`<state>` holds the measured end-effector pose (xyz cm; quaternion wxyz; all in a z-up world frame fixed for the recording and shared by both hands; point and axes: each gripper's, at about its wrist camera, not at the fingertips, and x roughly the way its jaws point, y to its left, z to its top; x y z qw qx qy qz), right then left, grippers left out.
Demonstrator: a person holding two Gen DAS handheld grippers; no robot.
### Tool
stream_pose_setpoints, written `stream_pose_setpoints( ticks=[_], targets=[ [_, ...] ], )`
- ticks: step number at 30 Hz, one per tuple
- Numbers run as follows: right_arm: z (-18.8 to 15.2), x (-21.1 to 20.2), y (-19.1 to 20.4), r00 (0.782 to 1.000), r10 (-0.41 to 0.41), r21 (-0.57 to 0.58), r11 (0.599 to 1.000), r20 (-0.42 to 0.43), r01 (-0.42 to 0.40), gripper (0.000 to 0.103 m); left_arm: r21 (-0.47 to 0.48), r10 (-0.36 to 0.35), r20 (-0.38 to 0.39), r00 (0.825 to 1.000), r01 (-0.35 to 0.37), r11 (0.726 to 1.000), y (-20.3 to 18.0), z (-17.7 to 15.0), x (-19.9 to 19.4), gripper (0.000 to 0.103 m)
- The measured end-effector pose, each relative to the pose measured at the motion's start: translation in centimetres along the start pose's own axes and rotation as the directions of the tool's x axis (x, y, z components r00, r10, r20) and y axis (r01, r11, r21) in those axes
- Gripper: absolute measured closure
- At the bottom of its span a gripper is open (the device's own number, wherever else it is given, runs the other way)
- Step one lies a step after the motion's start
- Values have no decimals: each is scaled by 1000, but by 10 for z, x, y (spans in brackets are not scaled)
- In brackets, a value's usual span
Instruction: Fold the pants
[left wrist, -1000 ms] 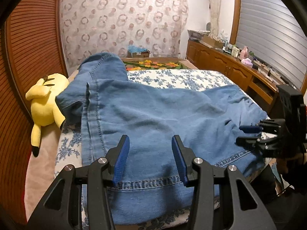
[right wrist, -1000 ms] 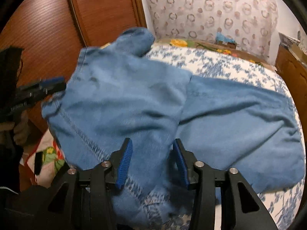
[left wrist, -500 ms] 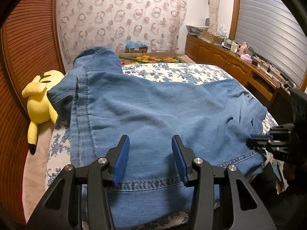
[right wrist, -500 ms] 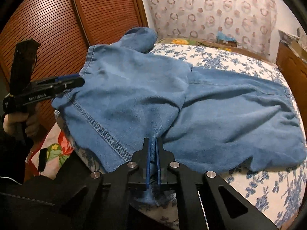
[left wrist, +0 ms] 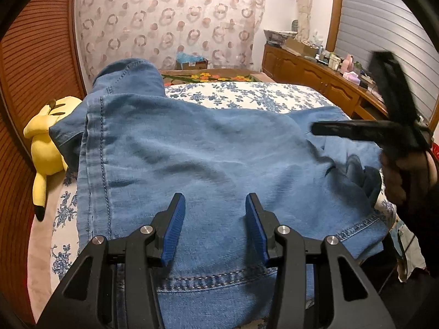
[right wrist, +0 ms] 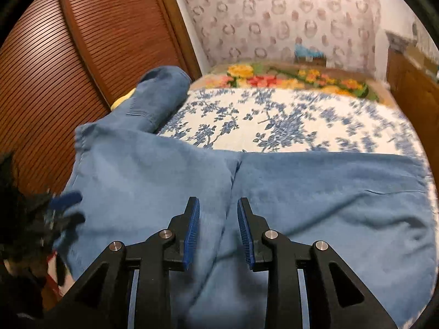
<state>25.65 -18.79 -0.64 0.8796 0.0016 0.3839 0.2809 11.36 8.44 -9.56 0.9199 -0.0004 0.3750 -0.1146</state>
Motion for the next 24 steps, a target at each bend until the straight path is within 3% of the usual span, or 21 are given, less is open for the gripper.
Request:
stream_pose_setpoints(
  ticks=[9, 12, 15, 24],
  targets=[
    [33, 54, -2, 995, 29, 61, 998, -92, -24, 76, -9, -6, -2, 1000, 6, 1000, 4, -1, 0, 56],
    [47, 55, 3, 998, 41, 41, 998, -57, -39, 92, -10, 0, -8, 1000, 0, 1000, 4, -3, 2, 56],
    [63, 51, 12, 996, 87, 10, 996, -6, -87, 92, -11, 5, -12, 1000, -5, 1000, 4, -4, 4, 56],
    [67, 66, 29, 999, 20, -90, 996, 45, -16, 92, -14, 3, -17, 1000, -3, 1000, 4, -8, 5, 56]
  ],
)
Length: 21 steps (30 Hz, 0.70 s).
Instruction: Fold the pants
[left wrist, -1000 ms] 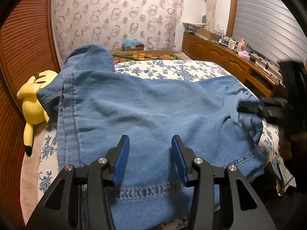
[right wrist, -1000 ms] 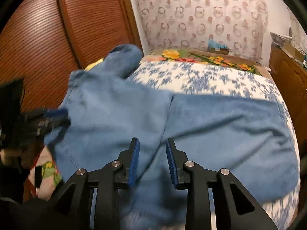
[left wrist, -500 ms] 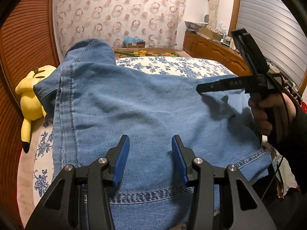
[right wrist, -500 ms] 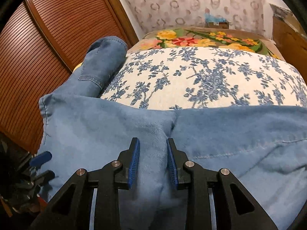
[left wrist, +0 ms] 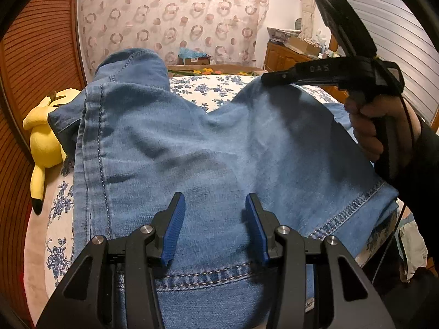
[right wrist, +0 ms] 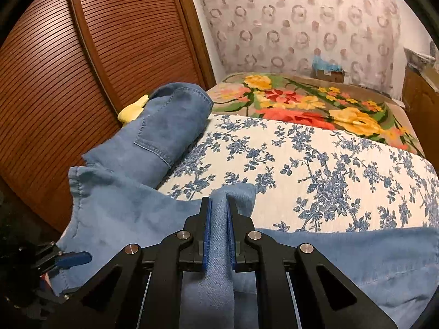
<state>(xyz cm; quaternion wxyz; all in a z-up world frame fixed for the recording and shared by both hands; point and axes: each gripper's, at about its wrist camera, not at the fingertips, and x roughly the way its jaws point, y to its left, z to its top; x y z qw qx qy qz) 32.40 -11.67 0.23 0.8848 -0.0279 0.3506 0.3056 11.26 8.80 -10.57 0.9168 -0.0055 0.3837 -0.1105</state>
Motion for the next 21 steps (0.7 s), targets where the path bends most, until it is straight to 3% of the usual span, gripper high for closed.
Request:
stream_pose_setpoints(
  ticks=[2, 8, 15, 19, 21],
  targets=[
    [-4, 1, -3, 1000, -13, 13, 1000, -4, 13, 92, -3, -2, 0, 1000, 2, 1000, 0, -1, -1, 56],
    [-14, -33, -4, 999, -46, 9, 999, 20, 46, 78, -7, 0, 6, 1000, 0, 1000, 0, -1, -2, 56],
    [-61, -93, -13, 996, -67, 2, 998, 56, 67, 63, -7, 7, 15, 1000, -7, 1000, -3, 3, -4, 56],
    [-93, -127, -36, 988, -136, 46, 990, 69, 133, 62, -3, 2, 37, 999, -2, 1000, -8, 7, -7, 55],
    [-109, -143, -51, 983, -170, 77, 983, 71, 164, 62, 11, 21, 47, 999, -21, 1000, -13, 9, -8, 42]
  ],
)
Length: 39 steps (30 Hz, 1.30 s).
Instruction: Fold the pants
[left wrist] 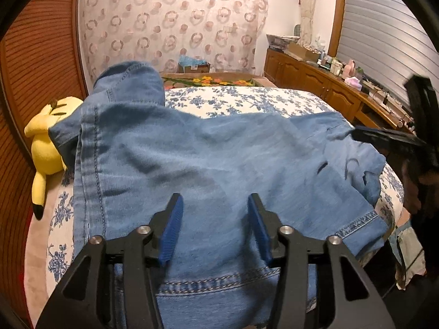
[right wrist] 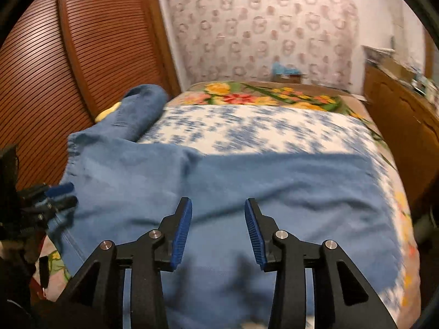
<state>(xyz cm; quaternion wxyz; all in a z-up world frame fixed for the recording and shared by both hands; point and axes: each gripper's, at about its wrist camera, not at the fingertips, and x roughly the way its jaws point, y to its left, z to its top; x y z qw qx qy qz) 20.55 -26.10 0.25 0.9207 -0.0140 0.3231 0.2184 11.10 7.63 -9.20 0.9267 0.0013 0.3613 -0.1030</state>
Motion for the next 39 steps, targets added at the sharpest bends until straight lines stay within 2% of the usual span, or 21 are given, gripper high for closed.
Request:
stream_pose_setpoints(
  ticks=[2, 3, 7, 15, 24, 31, 36, 37, 38, 39],
  targets=[
    [-12, -15, -19, 999, -50, 27, 998, 9, 50, 62, 17, 13, 22, 1000, -14, 1000, -6, 2, -2, 27],
    [-17, -21, -27, 998, -68, 35, 997, 9, 68, 62, 21, 3, 32, 999, -4, 1000, -9, 3, -3, 25],
    [-31, -44, -58, 991, -137, 83, 987, 5, 136, 62, 21, -32, 38, 999, 31, 999, -19, 9, 0, 25],
    [-58, -57, -95, 953, -299, 129, 944, -43, 303, 62, 61, -79, 24, 997, 77, 995, -46, 13, 9, 25],
    [-69, -46, -117, 935, -342, 173, 919, -92, 354, 61, 79, -92, -5, 996, 93, 993, -59, 10, 15, 25],
    [-69, -35, -124, 941, -320, 196, 921, -106, 336, 62, 79, -91, -17, 996, 92, 993, -59, 7, 18, 25],
    [-70, -30, -120, 935, -342, 173, 919, -96, 355, 62, 71, -89, -23, 996, 91, 993, -57, 6, 19, 25],
    [-70, -29, -119, 934, -346, 161, 920, -89, 356, 66, 69, -89, -22, 996, 90, 994, -57, 6, 18, 25],
    [-70, -28, -117, 933, -350, 147, 922, -82, 358, 85, 67, -88, -22, 996, 90, 994, -56, 5, 18, 25],
    [-69, -28, -117, 935, -347, 135, 926, -71, 353, 88, 65, -88, -22, 996, 89, 994, -56, 5, 18, 25]
  ],
)
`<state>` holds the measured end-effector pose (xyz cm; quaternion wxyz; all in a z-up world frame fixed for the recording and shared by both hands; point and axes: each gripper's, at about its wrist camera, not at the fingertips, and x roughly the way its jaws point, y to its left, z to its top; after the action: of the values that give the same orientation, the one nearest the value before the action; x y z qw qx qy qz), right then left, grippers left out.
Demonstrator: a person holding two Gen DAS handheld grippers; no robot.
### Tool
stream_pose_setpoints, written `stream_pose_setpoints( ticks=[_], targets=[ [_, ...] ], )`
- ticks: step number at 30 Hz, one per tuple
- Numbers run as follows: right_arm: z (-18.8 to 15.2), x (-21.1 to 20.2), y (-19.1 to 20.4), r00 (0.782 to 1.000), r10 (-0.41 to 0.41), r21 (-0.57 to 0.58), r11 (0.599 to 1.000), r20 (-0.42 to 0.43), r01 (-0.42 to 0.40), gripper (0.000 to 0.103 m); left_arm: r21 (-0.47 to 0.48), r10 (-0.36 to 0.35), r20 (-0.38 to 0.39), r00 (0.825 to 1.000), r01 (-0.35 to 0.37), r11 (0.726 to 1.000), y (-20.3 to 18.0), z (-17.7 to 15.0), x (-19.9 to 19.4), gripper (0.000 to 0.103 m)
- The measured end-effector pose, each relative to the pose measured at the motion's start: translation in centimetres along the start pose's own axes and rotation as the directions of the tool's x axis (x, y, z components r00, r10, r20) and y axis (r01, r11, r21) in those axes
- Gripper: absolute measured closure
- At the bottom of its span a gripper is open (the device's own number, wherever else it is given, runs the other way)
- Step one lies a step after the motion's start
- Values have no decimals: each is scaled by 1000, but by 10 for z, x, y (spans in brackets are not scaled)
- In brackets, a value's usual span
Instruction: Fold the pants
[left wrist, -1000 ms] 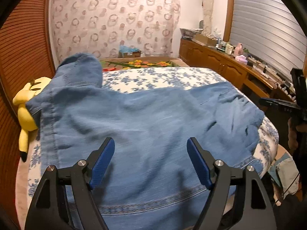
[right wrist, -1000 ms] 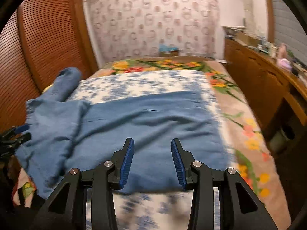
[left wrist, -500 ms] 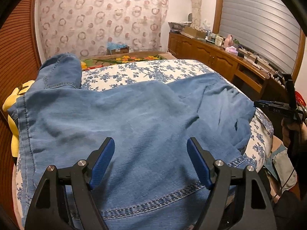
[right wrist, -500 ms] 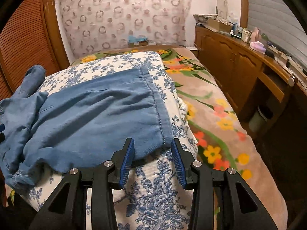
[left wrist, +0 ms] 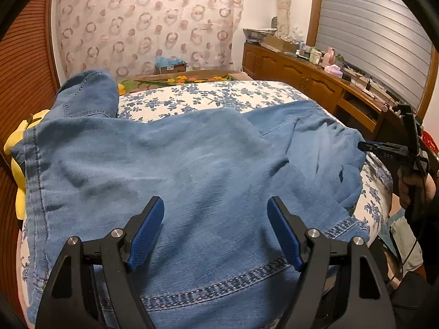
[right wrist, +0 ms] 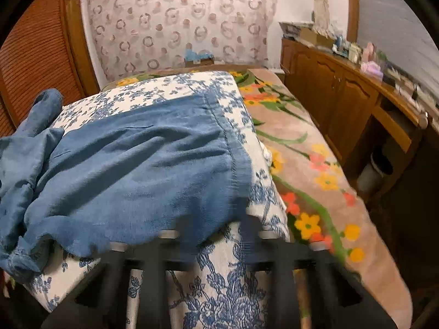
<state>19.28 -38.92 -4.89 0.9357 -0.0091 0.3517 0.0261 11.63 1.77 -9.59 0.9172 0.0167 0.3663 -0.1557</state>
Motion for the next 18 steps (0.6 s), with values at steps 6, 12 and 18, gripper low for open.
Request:
stream_pose_setpoints(
  ticks=[6, 12, 18],
  targets=[
    [19, -31, 15, 991, 95, -39, 995, 96, -92, 94, -9, 12, 23, 1000, -12, 1000, 4, 4, -12, 25],
    [66, -84, 64, 950, 227, -170, 966, 213, -193, 95, -31, 27, 77, 997, -25, 999, 11, 9, -36, 25],
    [105, -135, 152, 861, 434, -372, 870, 267, -323, 95, -42, 60, 127, 990, -55, 998, 23, 10, -67, 25]
  ],
)
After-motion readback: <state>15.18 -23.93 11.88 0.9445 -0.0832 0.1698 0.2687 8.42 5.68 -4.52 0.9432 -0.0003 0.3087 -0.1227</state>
